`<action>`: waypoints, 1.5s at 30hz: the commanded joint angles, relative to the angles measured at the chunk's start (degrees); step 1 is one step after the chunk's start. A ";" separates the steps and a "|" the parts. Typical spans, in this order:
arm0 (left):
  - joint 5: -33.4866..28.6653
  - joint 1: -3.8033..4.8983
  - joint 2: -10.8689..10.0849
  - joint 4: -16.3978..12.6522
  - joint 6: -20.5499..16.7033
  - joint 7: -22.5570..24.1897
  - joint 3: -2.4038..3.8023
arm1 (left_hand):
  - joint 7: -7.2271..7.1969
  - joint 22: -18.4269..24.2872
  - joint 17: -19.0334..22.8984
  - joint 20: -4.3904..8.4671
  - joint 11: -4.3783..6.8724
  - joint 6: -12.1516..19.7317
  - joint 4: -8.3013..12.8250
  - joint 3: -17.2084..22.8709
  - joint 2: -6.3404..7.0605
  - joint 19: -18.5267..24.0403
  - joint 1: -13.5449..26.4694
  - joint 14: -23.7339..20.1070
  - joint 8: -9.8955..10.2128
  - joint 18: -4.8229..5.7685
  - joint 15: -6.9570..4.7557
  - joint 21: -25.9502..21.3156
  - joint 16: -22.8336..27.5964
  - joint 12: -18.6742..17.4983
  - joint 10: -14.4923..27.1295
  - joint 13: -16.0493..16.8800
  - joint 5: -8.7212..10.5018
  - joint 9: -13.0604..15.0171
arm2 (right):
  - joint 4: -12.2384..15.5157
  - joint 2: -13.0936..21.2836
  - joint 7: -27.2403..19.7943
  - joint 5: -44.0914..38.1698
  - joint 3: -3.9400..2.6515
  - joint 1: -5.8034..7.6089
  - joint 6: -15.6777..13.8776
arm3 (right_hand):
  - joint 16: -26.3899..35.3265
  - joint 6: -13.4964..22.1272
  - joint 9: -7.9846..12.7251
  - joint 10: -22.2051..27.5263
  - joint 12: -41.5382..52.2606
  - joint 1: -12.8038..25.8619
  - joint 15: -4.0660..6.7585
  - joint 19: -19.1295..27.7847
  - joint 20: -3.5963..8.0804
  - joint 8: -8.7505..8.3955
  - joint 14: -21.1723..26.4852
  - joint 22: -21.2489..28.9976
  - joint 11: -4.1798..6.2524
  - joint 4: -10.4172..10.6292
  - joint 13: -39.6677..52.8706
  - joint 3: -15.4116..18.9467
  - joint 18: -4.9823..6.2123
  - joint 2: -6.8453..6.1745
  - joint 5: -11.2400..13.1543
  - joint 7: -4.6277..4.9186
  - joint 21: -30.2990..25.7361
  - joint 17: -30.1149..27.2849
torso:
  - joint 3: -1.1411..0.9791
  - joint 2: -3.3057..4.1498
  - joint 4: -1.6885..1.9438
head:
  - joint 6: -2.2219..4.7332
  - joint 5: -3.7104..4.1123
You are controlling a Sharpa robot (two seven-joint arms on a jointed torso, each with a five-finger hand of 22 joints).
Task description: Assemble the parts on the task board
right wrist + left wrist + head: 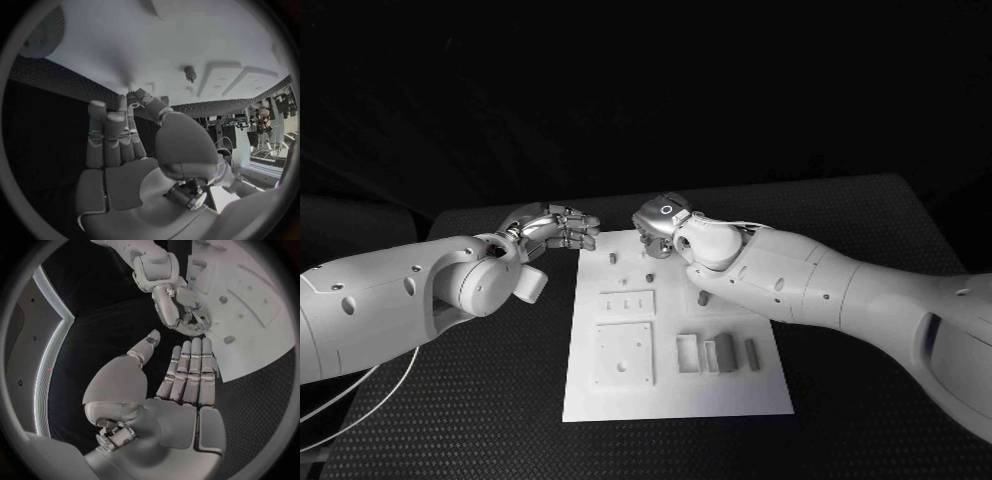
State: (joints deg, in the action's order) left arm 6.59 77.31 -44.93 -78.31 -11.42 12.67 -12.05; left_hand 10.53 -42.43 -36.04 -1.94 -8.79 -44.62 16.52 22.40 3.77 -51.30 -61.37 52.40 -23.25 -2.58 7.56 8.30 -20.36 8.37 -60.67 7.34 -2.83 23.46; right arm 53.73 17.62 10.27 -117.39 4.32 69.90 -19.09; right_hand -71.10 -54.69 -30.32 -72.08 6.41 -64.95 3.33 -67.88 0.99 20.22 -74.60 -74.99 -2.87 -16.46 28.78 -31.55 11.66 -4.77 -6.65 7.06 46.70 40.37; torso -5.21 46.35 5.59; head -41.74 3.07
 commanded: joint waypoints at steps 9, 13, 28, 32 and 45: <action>-0.25 0.08 0.26 -0.10 0.45 0.39 0.05 | 0.34 0.07 -0.13 0.08 -0.27 0.02 0.08 -0.42 -0.02 -0.48 0.14 0.33 0.34 -0.43 -0.04 -0.28 0.25 -0.36 -0.07 -0.06 0.01 -0.06 | -1.11 -0.42 -0.44 0.45 0.20 -0.05 0.35 | -0.18 -0.05 0.02 0.20 -0.73 -0.08 -0.01 0.19 0.35 -0.64 0.46 -1.16 -0.19 0.00 0.12 -0.39 3.34 -0.64 -0.16 0.59 0.27 -0.27 | 0.13 0.07 4.36 | 0.11 0.17; -0.25 0.08 0.32 -0.16 0.49 0.41 0.05 | 0.34 0.07 -0.14 0.08 -0.27 0.01 0.08 -0.42 -0.01 -0.49 0.14 0.33 0.35 -0.42 -0.04 -0.30 0.26 -0.37 -0.08 -0.06 0.01 -0.06 | -1.15 -0.43 -0.55 0.48 0.20 -0.05 0.54 | -0.18 -0.04 0.02 0.21 -0.76 -0.10 -0.02 0.20 0.36 -0.66 0.47 -1.16 -0.20 0.00 0.13 -0.41 3.34 -0.59 -0.17 0.60 0.27 -0.29 | 0.15 0.06 4.30 | 0.14 0.11; -0.26 0.09 0.36 -0.11 0.35 0.39 0.07 | 0.33 0.08 -0.19 0.09 -0.27 0.01 0.07 -0.44 -0.02 -0.52 0.14 0.36 0.36 -0.42 -0.04 -0.34 0.31 -0.43 -0.10 -0.07 0.01 -0.06 | -1.22 -0.49 -1.02 1.87 0.23 -0.05 0.92 | -0.15 0.07 0.01 0.28 -0.92 -0.02 -0.07 0.23 0.35 -0.80 0.51 -1.15 -0.25 0.03 0.18 -0.40 3.34 -0.56 -0.16 0.67 0.31 -0.39 | 0.14 0.00 4.27 | 0.05 -0.42; -0.26 0.09 0.38 -0.11 0.35 0.36 0.07 | 0.33 0.08 -0.20 0.09 -0.28 0.02 0.07 -0.44 -0.01 -0.53 0.14 0.37 0.37 -0.42 -0.04 -0.35 0.33 -0.45 -0.10 -0.07 0.01 -0.06 | -1.31 -0.51 -1.11 2.42 0.23 -0.05 0.93 | -0.11 0.27 0.02 0.47 -1.12 0.01 -0.14 0.27 0.34 -0.98 0.55 -1.15 -0.33 0.02 0.19 -0.39 3.34 -0.61 -0.16 0.76 0.33 -0.47 | 0.09 -0.01 4.20 | 0.11 -0.48; -0.36 0.09 0.29 -0.12 0.24 0.32 0.07 | 0.35 0.09 -0.24 0.10 -0.29 0.04 0.09 -0.47 0.03 -0.55 0.13 0.38 0.40 -0.42 -0.05 -0.38 0.37 -0.52 -0.08 -0.08 0.01 -0.07 | -1.67 -0.28 -1.39 3.89 0.24 -0.04 1.00 | -0.27 6.86 1.94 4.11 -2.81 0.56 -1.59 0.49 0.20 -5.13 0.73 -1.01 -1.84 0.47 -1.41 -0.63 3.34 -3.15 -0.17 2.80 0.27 -1.11 | -0.05 -0.04 4.13 | 0.10 -0.41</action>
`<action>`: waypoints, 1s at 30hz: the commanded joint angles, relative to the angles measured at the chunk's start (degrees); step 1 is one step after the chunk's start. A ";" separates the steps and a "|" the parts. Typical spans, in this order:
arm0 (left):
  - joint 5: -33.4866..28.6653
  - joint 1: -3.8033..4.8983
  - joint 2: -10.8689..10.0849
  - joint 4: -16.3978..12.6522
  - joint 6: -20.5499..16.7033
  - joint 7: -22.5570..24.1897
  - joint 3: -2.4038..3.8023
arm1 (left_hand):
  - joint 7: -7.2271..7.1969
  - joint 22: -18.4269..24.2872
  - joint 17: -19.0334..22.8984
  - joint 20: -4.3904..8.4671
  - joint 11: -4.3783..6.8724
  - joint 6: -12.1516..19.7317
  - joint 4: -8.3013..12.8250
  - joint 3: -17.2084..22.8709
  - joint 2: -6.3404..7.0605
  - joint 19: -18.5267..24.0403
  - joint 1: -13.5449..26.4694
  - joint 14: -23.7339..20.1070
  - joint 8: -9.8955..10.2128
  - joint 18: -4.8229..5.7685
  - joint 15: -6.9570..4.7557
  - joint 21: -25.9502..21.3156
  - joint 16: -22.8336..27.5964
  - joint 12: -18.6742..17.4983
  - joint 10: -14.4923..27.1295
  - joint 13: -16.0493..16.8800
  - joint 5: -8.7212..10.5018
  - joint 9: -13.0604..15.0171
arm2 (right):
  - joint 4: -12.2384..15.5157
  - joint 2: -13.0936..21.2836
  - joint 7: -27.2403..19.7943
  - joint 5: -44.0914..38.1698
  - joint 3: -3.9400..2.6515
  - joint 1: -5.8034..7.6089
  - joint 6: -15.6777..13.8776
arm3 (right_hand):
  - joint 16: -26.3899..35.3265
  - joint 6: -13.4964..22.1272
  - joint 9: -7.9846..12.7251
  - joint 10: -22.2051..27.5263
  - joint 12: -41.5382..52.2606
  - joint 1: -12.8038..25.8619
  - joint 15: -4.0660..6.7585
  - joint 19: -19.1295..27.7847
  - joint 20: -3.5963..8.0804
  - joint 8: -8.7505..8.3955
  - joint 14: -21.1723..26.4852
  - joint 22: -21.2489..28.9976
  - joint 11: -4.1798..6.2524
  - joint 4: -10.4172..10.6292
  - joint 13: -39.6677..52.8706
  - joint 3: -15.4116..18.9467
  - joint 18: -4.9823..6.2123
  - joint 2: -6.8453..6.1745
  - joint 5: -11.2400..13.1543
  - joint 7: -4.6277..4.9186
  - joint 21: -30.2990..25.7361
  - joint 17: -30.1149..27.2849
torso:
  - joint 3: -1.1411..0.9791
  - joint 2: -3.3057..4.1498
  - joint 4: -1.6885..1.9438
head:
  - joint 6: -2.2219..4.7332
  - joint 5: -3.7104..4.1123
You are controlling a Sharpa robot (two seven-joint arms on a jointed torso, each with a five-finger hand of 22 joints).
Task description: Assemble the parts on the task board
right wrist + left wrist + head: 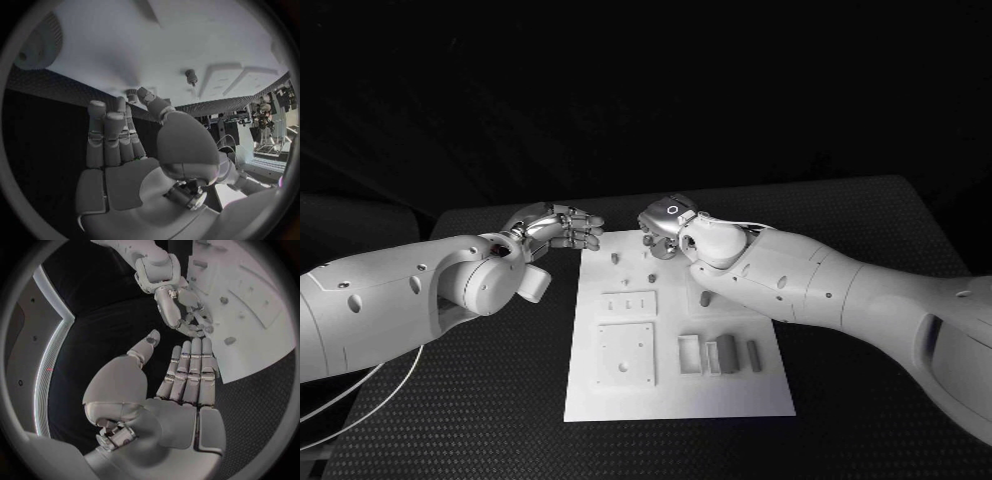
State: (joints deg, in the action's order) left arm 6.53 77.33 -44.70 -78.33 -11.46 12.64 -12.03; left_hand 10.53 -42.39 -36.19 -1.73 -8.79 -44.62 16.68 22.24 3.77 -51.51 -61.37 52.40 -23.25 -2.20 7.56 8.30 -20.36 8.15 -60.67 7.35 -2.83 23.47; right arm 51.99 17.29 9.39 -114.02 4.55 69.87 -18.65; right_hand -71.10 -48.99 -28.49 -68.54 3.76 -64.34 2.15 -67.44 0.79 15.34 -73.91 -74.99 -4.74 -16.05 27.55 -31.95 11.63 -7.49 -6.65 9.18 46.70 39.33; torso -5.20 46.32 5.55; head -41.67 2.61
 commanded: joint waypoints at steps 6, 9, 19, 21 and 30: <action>-0.31 0.08 0.04 -0.03 0.19 0.38 0.05 | 0.36 0.06 -0.10 -0.11 -0.30 0.06 -0.07 -0.32 0.04 -0.35 0.12 0.38 0.42 -0.80 -0.05 -0.40 0.39 -0.34 -0.06 -0.10 0.01 -0.08 | 0.46 0.32 -0.46 0.62 0.02 -0.01 0.21 | -0.26 1.82 0.37 1.22 -0.17 0.01 -0.62 0.22 0.30 -0.58 0.25 -0.99 -0.19 0.24 -0.70 -0.43 3.37 -0.98 -0.16 0.76 0.15 -0.23 | -0.08 -0.04 4.22 | -0.01 0.05; -0.31 0.08 -0.02 0.02 0.15 0.40 0.05 | 0.36 0.06 -0.11 -0.11 -0.31 0.07 -0.07 -0.32 0.05 -0.35 0.11 0.39 0.42 -0.79 -0.05 -0.41 0.40 -0.36 -0.05 -0.10 0.01 -0.08 | 1.16 0.87 -0.38 0.62 0.02 -0.01 -0.40 | -0.29 1.88 0.41 1.43 -0.16 0.05 -0.69 0.21 0.29 -0.59 0.27 -1.00 -0.26 0.32 -0.85 -0.47 3.37 -1.07 -0.16 0.77 0.15 -0.26 | -0.12 -0.05 4.18 | 0.05 0.04; -0.74 0.07 -1.13 -0.75 -0.22 0.48 0.05 | 0.37 0.07 -0.14 -0.11 -0.32 0.08 -0.07 -0.33 0.07 -0.37 0.10 0.40 0.44 -0.79 -0.05 -0.44 0.43 -0.40 -0.04 -0.11 0.01 -0.08 | 10.01 7.18 -0.69 7.92 -4.50 0.87 -3.47 | -0.55 1.29 0.38 0.91 0.20 0.27 -0.62 0.07 0.30 -0.16 0.13 -1.09 -0.16 0.81 -1.12 -0.59 3.37 -1.27 -0.12 0.40 0.33 -0.36 | -0.51 -0.11 3.47 | 1.45 -0.09; -0.76 0.07 -1.13 -0.57 -0.27 0.53 0.04 | 0.37 0.07 -0.15 -0.11 -0.33 0.08 -0.07 -0.33 0.08 -0.37 0.09 0.40 0.44 -0.79 -0.05 -0.44 0.44 -0.42 -0.03 -0.11 0.01 -0.08 | 11.55 8.75 -0.68 8.19 -5.11 1.28 -3.85 | -0.59 1.05 0.36 0.63 0.27 0.52 -0.54 0.13 0.27 0.00 0.17 -1.11 -0.08 1.11 -1.17 -0.54 3.37 -1.55 -0.12 0.38 0.35 -0.41 | -0.56 -0.18 3.34 | 1.58 -0.05; -0.76 0.04 -1.76 -0.57 -0.66 0.83 0.03 | 0.39 0.07 -0.19 -0.10 -0.34 0.08 -0.06 -0.29 0.03 -0.40 0.00 0.42 0.45 -0.80 -0.06 -0.47 0.48 -0.48 -0.01 -0.12 0.01 -0.08 | 15.60 15.64 -1.78 15.49 -6.09 2.67 -3.50 | -0.05 -0.03 0.23 -6.56 5.72 0.18 1.48 1.22 -0.21 0.67 1.65 -0.96 2.04 2.73 4.73 -0.17 3.37 -4.94 -0.05 -0.12 -0.12 -1.04 | -1.13 -0.55 2.26 | 2.62 0.24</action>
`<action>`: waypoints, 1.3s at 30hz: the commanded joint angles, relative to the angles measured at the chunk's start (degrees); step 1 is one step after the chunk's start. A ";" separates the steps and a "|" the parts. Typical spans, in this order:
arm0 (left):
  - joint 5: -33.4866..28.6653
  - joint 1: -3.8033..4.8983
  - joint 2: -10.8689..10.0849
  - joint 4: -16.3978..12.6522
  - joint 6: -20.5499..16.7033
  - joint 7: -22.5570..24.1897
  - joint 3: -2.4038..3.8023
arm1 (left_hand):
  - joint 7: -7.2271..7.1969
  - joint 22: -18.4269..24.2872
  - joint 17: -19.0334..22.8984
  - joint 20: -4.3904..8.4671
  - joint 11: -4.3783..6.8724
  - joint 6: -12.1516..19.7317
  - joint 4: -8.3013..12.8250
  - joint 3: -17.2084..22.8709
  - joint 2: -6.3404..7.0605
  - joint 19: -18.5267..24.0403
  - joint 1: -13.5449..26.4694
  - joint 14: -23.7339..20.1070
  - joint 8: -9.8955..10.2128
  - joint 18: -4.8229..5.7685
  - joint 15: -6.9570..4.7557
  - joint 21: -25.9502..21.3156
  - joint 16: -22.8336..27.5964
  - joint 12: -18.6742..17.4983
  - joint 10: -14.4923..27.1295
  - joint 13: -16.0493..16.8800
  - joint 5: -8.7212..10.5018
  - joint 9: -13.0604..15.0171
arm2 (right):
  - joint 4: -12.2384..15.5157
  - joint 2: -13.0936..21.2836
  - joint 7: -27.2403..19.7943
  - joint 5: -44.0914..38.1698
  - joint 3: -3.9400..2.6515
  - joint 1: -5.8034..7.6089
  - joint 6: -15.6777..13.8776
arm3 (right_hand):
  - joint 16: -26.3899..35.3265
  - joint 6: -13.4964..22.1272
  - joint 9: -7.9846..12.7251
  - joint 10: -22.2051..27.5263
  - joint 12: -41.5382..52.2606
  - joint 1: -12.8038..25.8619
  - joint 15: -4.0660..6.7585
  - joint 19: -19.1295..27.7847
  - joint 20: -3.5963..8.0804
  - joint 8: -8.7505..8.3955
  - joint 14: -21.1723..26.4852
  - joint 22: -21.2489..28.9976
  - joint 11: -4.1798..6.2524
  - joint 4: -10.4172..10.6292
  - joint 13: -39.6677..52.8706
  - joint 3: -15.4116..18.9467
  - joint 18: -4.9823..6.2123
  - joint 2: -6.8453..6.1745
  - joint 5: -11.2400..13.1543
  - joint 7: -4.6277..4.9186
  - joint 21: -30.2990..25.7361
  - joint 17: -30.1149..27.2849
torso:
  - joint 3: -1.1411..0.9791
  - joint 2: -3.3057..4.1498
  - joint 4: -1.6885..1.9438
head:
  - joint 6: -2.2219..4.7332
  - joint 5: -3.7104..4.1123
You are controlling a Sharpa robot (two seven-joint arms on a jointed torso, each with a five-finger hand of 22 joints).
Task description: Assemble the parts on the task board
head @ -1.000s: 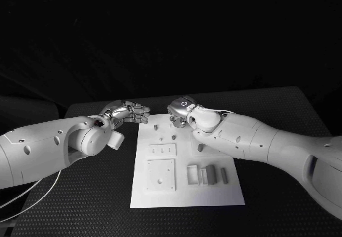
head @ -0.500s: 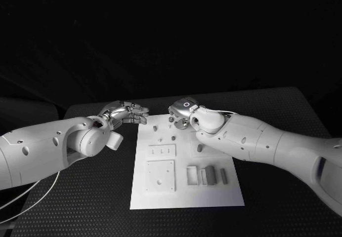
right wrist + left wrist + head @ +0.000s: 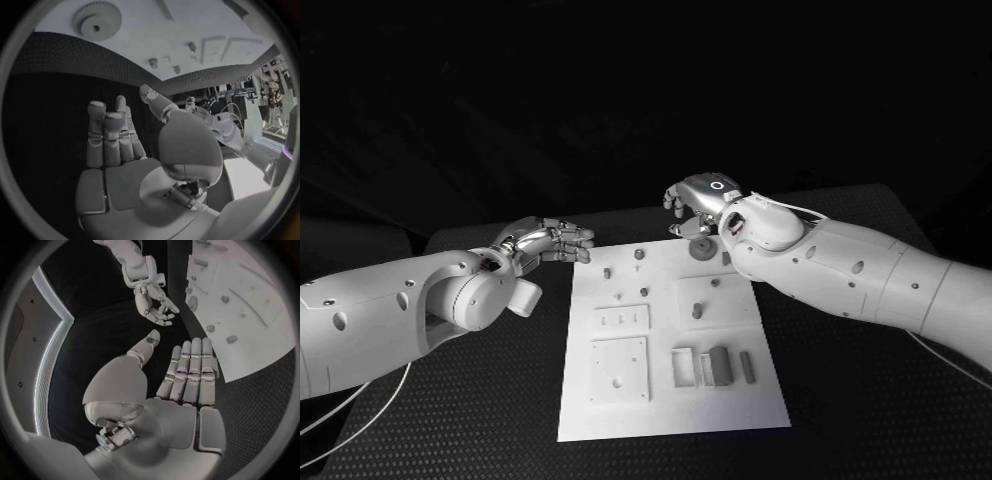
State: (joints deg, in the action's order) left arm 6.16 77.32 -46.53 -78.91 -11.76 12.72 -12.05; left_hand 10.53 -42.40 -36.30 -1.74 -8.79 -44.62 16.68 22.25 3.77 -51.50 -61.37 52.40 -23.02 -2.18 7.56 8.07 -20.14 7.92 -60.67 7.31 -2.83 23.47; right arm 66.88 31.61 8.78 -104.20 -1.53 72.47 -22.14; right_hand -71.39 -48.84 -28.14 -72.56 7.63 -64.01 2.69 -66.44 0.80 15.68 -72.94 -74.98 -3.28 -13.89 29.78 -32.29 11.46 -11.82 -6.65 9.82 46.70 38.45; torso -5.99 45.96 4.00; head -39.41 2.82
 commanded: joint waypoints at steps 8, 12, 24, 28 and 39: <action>-0.38 0.03 0.13 0.11 -0.12 0.78 0.00 | 0.41 0.08 -0.10 -0.09 -0.35 0.07 -0.07 -0.28 0.01 -0.42 -0.02 0.44 0.23 -0.82 -0.06 -0.26 0.27 -0.26 -0.03 -0.07 0.01 -0.08 | -1.43 3.81 -1.74 6.57 0.00 0.26 6.52 | -4.57 -0.09 -1.36 4.10 30.41 -0.72 2.28 -0.54 0.13 -0.25 0.77 -1.24 1.89 2.74 36.21 2.01 3.54 -1.45 -0.12 -1.86 0.63 2.78 | -0.79 -0.47 3.19 | 0.55 -0.20; -0.38 0.01 0.12 0.24 -0.06 0.77 -0.06 | 0.42 0.08 -0.12 -0.09 -0.34 0.07 -0.07 -0.28 0.01 -0.42 -0.02 0.44 0.23 -0.81 -0.06 -0.27 0.29 -0.27 -0.04 -0.07 0.01 -0.08 | -2.14 3.82 -1.92 6.59 0.01 0.25 9.05 | -7.14 0.78 -1.54 5.60 37.55 -0.26 2.21 -0.51 0.37 -0.90 1.34 -1.25 1.91 3.48 41.17 1.95 3.54 -1.58 -0.08 -1.90 1.58 5.32 | -0.87 -0.47 3.24 | 0.53 -0.11; -0.38 -0.01 0.65 0.69 0.11 0.70 -0.11 | 0.46 0.09 -0.15 -0.10 -0.35 0.07 -0.09 -0.28 0.00 -0.43 -0.02 0.45 0.25 -0.81 -0.06 -0.29 0.32 -0.30 -0.04 -0.07 0.01 -0.08 | -5.60 2.15 -3.52 5.57 0.48 -0.08 9.81 | -11.61 6.46 -0.26 7.74 47.71 1.98 1.60 -0.55 0.90 -3.99 2.05 -1.27 1.33 6.89 45.03 1.45 3.54 -2.95 -0.10 -1.37 4.51 9.78 | -0.51 -0.37 3.53 | 0.39 0.40; -0.38 -0.03 0.78 1.00 0.08 0.75 -0.12 | 0.60 0.10 -0.18 -0.10 -0.39 0.18 -0.09 -0.30 0.01 -0.45 0.01 0.46 0.32 -0.80 -0.05 -0.33 0.37 -0.40 0.04 -0.10 0.01 -0.10 | -6.20 1.48 -3.71 5.57 0.75 -0.53 10.64 | -12.01 7.50 -0.08 8.05 48.86 2.39 1.18 -0.54 1.13 -4.38 2.08 -1.29 0.92 8.60 44.99 0.73 3.54 -3.35 -0.07 -0.92 4.99 10.17 | -0.55 -0.41 3.41 | 0.53 0.33; -0.38 -0.04 0.92 1.20 0.17 0.70 -0.12 | 0.67 0.10 -0.22 -0.10 -0.41 0.22 -0.11 -0.31 -0.02 -0.48 0.03 0.48 0.36 -0.79 -0.05 -0.36 0.41 -0.46 0.05 -0.10 0.01 -0.11 | -8.55 -0.05 -4.36 5.84 1.47 -1.74 10.80 | -12.46 6.66 -0.40 8.88 50.18 1.96 1.15 -0.07 1.34 -3.56 2.32 -1.29 0.92 9.14 44.56 0.73 3.54 -2.88 0.01 -0.95 5.75 10.65 | -0.44 -0.35 3.48 | 0.34 0.37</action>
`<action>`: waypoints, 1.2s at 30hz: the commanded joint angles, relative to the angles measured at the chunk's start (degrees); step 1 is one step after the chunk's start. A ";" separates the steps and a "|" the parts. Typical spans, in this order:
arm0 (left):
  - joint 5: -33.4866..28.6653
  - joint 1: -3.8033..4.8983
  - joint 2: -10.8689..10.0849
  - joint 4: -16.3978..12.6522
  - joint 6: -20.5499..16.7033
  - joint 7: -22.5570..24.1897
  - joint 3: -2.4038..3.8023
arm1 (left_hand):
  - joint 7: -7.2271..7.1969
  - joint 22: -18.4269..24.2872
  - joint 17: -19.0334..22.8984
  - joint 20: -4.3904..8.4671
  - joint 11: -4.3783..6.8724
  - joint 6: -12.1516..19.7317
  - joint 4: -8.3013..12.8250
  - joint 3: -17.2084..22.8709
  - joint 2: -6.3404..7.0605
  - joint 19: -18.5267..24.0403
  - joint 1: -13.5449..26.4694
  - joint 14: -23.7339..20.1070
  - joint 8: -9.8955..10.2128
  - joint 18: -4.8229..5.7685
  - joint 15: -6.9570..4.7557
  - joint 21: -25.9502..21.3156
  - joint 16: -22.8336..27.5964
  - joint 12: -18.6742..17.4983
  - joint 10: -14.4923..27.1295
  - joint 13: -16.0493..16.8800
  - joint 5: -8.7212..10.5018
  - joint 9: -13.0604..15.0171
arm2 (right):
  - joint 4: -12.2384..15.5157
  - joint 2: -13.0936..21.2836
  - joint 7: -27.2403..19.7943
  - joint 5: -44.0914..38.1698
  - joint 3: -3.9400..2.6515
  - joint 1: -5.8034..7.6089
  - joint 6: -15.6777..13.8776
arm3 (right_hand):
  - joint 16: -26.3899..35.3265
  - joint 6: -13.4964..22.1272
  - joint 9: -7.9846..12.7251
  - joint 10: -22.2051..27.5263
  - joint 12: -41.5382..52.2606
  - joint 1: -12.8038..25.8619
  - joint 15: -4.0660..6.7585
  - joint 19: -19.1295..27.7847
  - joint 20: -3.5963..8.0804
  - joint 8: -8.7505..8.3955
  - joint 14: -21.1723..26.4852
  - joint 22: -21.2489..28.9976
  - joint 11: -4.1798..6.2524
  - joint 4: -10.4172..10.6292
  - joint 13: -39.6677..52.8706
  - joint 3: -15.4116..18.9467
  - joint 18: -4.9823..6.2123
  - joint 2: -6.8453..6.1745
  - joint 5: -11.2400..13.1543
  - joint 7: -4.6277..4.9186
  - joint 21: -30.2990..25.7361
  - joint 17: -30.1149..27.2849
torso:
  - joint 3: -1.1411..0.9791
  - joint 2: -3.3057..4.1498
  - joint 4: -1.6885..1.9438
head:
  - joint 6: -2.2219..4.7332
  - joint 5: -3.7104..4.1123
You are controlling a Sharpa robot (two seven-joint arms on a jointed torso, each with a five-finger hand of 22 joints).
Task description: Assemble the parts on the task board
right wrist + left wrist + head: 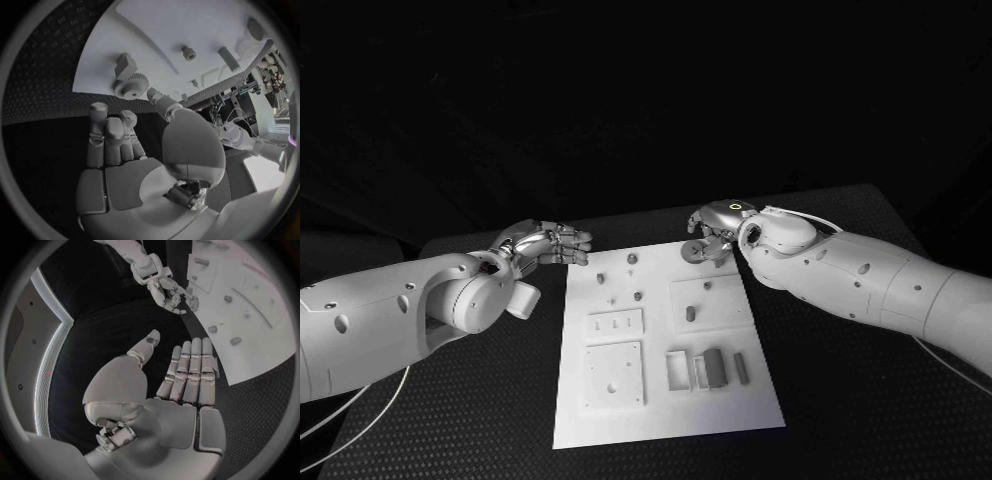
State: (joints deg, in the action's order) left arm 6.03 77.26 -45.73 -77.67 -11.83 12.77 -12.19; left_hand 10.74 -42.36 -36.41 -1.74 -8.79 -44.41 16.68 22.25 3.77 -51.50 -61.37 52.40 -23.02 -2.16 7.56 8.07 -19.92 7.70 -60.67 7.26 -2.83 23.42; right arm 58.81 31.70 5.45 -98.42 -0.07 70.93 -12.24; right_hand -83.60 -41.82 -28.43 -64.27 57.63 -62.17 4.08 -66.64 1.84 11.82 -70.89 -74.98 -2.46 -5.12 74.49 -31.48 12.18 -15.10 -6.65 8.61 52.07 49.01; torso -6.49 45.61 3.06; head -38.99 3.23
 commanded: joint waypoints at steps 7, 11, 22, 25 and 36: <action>-0.27 0.02 0.04 -0.03 0.26 0.65 0.03 | 0.48 0.06 -0.12 -0.10 -0.42 0.03 -0.11 -0.31 -0.04 -0.49 0.05 0.49 0.38 -0.80 -0.05 -0.38 0.21 -0.26 0.05 -0.06 0.01 -0.06 | -0.93 -0.19 -1.05 0.17 0.06 -0.44 0.95 | -0.29 -1.02 -0.28 1.17 0.55 -0.18 -0.15 0.51 0.29 0.84 0.55 -1.25 0.19 0.22 -0.71 0.12 2.82 1.35 0.01 0.16 0.66 0.24 | 0.04 0.04 4.31 | -0.17 -0.27; -0.27 0.02 0.09 0.03 0.30 0.66 0.03 | 0.49 0.06 -0.13 -0.10 -0.42 0.03 -0.12 -0.32 -0.04 -0.49 0.07 0.49 0.38 -0.80 -0.05 -0.39 0.23 -0.27 0.05 -0.06 0.01 -0.06 | -1.30 -0.44 -1.16 0.17 0.14 -0.58 1.49 | -0.36 -1.97 -0.46 1.34 0.99 -0.29 -0.12 0.68 0.29 1.45 0.58 -1.24 0.22 -0.12 -1.12 0.49 2.82 2.01 0.03 0.13 0.93 0.34 | 0.05 0.05 4.31 | -0.19 -0.27; -0.29 0.01 0.25 0.19 0.37 0.69 0.02 | 0.51 0.06 -0.16 -0.10 -0.43 0.03 -0.14 -0.33 -0.07 -0.51 0.12 0.51 0.39 -0.79 -0.05 -0.41 0.26 -0.30 0.04 -0.06 0.01 -0.06 | -3.24 -1.29 -1.55 0.23 0.42 -1.04 1.11 | -0.35 -2.60 -0.44 1.58 1.49 -0.18 -0.01 0.91 0.25 1.80 0.64 -1.18 0.36 -0.47 -1.76 0.92 2.82 3.14 -0.01 -0.03 1.16 0.42 | 0.07 0.04 4.43 | -0.46 -0.60; -0.29 0.01 0.21 0.21 0.34 0.68 0.02 | 0.51 0.06 -0.16 -0.10 -0.43 0.03 -0.14 -0.34 -0.07 -0.51 0.14 0.51 0.39 -0.79 -0.05 -0.41 0.26 -0.31 0.04 -0.06 0.01 -0.06 | -3.55 -1.28 -1.61 0.24 0.42 -1.04 1.45 | -0.33 -2.78 -0.43 1.64 1.62 -0.30 0.06 0.99 0.25 1.91 0.65 -1.17 0.43 -0.73 -1.96 1.00 2.82 3.47 -0.01 -0.10 1.21 0.43 | 0.09 0.03 4.37 | -0.50 -0.66; -0.37 0.01 0.18 0.21 0.57 0.63 0.02 | 0.50 0.07 -0.19 -0.11 -0.44 0.02 -0.17 -0.36 -0.11 -0.52 0.24 0.51 0.40 -0.78 -0.04 -0.44 0.30 -0.34 0.03 -0.06 0.01 -0.06 | -3.93 -1.43 -1.60 0.22 0.44 -1.04 4.17 | -0.32 -4.92 -0.51 1.70 2.44 0.12 0.17 1.10 0.24 2.91 0.52 -1.13 0.53 -1.68 -3.00 1.69 2.82 5.39 -0.03 -0.19 1.55 0.51 | -0.03 0.04 4.18 | -0.58 -0.84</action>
State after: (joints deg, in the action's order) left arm 5.97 77.24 -45.64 -77.39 -11.79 12.77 -12.20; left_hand 10.73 -42.37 -36.50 -1.95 -8.79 -44.41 16.53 22.10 3.77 -51.71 -61.37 52.40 -23.02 -2.16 7.56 7.84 -19.92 7.70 -60.67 7.27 -2.83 23.43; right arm 55.21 30.17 3.76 -97.93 0.14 70.23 -11.21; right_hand -83.59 -45.51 -28.95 -62.96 59.85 -62.00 4.00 -65.90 2.13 14.34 -70.40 -74.98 -1.93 -6.65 71.51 -29.96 11.99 -10.23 -6.65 7.45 53.49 49.45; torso -6.49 45.66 3.04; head -39.52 2.38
